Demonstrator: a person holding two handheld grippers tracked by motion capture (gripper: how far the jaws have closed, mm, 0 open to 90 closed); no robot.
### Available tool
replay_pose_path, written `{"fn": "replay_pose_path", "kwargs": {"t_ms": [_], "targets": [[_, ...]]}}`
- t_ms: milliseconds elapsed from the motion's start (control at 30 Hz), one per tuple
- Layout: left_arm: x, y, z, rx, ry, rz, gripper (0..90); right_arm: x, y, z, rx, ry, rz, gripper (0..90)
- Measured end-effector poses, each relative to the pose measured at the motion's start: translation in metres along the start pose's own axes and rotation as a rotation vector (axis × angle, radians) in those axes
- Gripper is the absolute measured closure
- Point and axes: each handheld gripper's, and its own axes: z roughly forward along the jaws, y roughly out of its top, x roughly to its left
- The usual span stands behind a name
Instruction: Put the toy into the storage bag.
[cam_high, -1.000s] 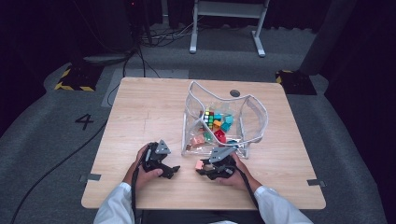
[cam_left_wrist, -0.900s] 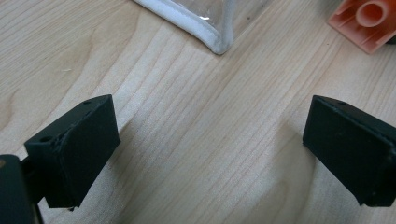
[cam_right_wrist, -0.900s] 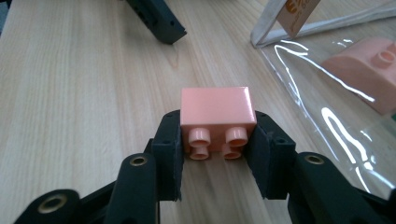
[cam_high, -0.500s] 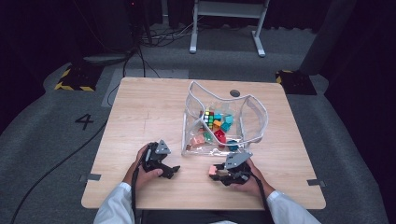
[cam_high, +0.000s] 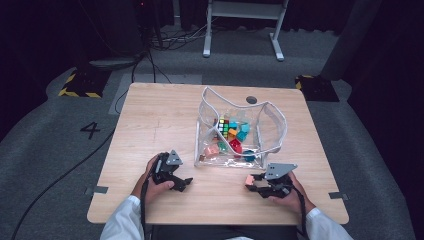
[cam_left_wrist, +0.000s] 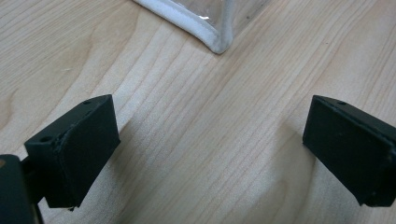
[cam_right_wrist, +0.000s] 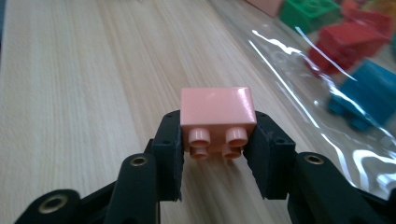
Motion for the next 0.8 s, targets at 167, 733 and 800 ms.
{"fn": "replay_pose_path", "kwargs": {"t_ms": [167,733,800], "targets": [[0.0,0.0,0.0,0.0,0.0,0.0,3.7,-0.008,-0.015,-0.022,-0.006,-0.045,0.043,59.0],[0.0,0.0,0.0,-0.002,0.0,-0.003,3.6,-0.038,-0.033,-0.071,-0.058,-0.219,0.129,59.0],[0.0,0.0,0.0,0.0,0.0,0.0,3.6,-0.041,-0.033,-0.073,-0.066,-0.229,0.131,59.0]]}}
